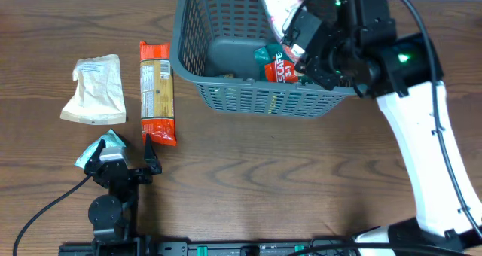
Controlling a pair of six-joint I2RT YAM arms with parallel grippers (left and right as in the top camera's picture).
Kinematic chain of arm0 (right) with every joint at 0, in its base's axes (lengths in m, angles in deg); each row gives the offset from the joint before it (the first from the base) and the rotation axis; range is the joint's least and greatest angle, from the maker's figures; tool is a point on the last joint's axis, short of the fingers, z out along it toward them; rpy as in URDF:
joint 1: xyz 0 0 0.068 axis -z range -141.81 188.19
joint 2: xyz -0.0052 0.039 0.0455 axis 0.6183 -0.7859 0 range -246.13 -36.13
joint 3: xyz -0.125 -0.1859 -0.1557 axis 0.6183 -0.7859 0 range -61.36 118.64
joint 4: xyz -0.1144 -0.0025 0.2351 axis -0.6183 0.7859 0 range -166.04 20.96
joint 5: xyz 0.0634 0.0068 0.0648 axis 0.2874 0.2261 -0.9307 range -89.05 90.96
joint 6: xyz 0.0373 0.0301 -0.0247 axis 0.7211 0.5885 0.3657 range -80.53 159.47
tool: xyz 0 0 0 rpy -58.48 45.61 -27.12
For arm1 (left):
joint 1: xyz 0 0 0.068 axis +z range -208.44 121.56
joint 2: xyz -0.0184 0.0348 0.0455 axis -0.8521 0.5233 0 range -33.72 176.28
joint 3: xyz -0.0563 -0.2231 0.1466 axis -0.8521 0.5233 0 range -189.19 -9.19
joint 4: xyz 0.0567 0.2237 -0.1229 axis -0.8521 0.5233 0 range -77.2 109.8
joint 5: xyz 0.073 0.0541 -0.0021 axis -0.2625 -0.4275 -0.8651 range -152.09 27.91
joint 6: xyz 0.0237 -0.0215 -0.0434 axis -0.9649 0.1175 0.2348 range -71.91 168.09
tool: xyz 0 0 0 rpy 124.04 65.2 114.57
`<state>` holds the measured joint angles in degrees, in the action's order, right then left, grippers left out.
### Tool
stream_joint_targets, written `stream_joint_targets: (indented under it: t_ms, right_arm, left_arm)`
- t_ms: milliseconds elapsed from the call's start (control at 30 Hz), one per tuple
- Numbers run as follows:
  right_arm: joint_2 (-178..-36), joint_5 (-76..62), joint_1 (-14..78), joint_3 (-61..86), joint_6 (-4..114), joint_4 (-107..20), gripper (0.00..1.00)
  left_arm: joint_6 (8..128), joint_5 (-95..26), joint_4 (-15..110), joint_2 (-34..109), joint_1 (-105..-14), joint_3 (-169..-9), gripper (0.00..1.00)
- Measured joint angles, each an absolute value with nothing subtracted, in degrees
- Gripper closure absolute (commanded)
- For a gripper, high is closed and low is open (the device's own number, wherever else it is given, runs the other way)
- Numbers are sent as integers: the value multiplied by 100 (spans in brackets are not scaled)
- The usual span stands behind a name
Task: Pack container
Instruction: 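Carry the candy box into the basket and release it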
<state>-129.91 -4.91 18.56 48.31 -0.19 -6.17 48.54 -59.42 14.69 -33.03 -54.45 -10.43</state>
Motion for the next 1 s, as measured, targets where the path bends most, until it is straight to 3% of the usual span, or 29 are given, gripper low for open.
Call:
stream_joint_targets:
  t_ms: [800,833,867,900,933,967,1000]
  right_arm:
    - [-14644,-332,1978,4829,-220,-687,99]
    - [-14679,-332,1987,4824,-220,-692,93]
    - [-14696,-332,1991,4822,-220,-694,75]
    - [-14705,-332,1993,4818,-220,-703,43]
    - [-14707,-334,1995,4818,-198,-711,24]
    - [-14707,-332,1998,4818,-213,-731,12]
    - [-14707,-336,1998,4818,-213,-779,8]
  left_arm:
    - [4854,-5942,1469,-3303,-5445,-1043,1]
    - [4854,-5942,1469,-3303,-5445,-1043,1]
    - [4854,-5942,1469,-3303,-5445,-1043,2]
    - [4854,-5942,1469,-3303,-5445,-1043,1]
    - [4854,-5942,1469,-3303,-5445,-1043,1]
    - [4854,-5942,1469,-3303,-5445,-1043,1]
    - [4854,-5942,1469,-3303,-5445,-1043,1]
